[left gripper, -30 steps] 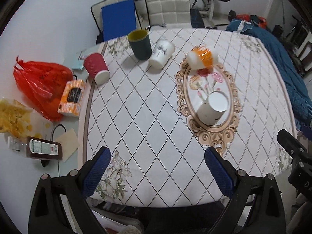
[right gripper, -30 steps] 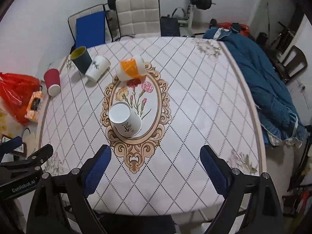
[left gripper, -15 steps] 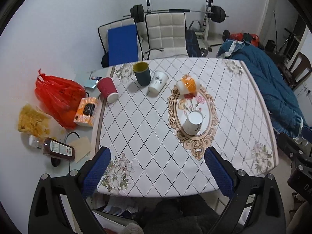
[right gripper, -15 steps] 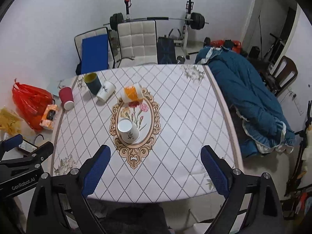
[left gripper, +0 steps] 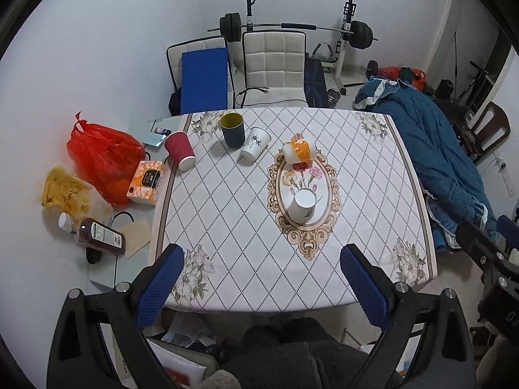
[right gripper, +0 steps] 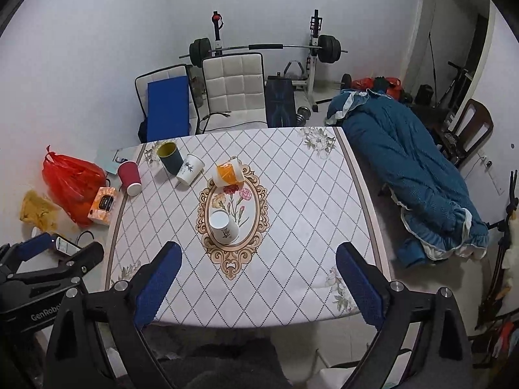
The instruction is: Flip cup upside down
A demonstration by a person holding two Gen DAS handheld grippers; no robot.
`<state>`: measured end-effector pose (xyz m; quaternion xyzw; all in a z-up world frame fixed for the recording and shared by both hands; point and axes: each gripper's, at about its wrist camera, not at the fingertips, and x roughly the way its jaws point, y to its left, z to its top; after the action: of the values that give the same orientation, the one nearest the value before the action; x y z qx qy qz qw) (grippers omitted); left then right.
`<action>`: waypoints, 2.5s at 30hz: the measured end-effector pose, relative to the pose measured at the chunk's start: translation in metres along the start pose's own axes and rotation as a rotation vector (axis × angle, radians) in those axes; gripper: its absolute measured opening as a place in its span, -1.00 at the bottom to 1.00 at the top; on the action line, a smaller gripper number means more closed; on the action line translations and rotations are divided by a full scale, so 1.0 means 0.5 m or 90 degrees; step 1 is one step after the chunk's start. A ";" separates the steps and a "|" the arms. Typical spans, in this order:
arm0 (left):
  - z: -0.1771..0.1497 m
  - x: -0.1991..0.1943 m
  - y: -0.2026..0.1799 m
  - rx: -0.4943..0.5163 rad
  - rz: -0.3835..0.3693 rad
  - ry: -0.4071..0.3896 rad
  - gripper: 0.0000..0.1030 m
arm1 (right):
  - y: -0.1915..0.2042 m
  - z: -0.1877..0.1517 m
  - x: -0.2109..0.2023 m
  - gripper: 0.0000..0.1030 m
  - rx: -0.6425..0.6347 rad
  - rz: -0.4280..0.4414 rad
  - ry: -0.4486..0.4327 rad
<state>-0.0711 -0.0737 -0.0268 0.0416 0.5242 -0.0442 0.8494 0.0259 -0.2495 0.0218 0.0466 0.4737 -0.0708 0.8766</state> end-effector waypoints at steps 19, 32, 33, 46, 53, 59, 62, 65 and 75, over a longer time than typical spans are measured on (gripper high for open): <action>-0.010 -0.028 0.012 -0.023 0.014 0.004 0.92 | 0.010 0.010 -0.022 0.91 -0.017 0.011 0.018; -0.016 -0.035 0.015 -0.021 0.023 0.003 0.93 | 0.010 0.016 -0.009 0.91 -0.021 0.001 0.019; -0.015 -0.035 0.014 -0.021 0.022 0.003 0.93 | 0.009 0.016 -0.008 0.91 -0.022 0.001 0.019; -0.019 -0.039 0.012 -0.017 0.026 0.003 0.93 | -0.002 0.005 -0.009 0.91 -0.026 0.002 0.020; -0.019 -0.040 0.010 -0.019 0.026 0.003 0.93 | -0.007 0.000 -0.006 0.91 -0.026 0.003 0.024; -0.020 -0.042 0.009 -0.017 0.025 0.003 0.93 | -0.005 -0.005 -0.001 0.91 -0.025 0.005 0.030; -0.019 -0.042 0.009 -0.017 0.026 0.001 0.93 | -0.004 -0.004 -0.001 0.91 -0.024 0.005 0.029; -0.019 -0.043 0.008 -0.016 0.026 0.001 0.93 | -0.002 -0.004 0.000 0.91 -0.025 0.007 0.028; -0.020 -0.049 0.011 -0.017 0.024 -0.001 0.93 | 0.008 -0.002 -0.003 0.91 -0.034 0.005 0.027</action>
<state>-0.0902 -0.0665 -0.0091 0.0399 0.5231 -0.0208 0.8511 0.0250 -0.2454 0.0227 0.0265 0.4937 -0.0537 0.8676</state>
